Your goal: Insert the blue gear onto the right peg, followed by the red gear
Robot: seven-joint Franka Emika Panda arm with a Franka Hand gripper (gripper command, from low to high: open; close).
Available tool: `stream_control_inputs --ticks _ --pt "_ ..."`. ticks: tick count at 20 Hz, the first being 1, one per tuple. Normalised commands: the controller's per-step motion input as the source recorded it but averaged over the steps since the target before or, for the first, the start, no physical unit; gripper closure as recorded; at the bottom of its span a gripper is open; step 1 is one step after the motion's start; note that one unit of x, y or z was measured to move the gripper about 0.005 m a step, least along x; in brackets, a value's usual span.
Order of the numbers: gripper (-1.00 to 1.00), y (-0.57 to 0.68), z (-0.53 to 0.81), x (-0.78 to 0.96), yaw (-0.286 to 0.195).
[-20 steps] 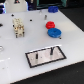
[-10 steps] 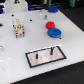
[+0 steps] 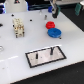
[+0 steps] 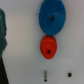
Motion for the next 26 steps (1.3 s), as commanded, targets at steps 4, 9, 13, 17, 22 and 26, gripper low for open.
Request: stream_control_inputs --ticks 4,9,13,17,22,26 --pt "-1.00 0.10 -0.56 -0.22 0.000" --pt "-1.00 -0.03 -0.53 -0.26 0.000" --pt "-1.00 -0.20 -0.47 -0.29 0.000" --pt "-1.00 -0.18 -0.44 -0.28 0.000" --pt "-1.00 -0.16 -0.39 -0.32 0.000" --pt "1.00 0.01 -0.26 -0.37 0.000"
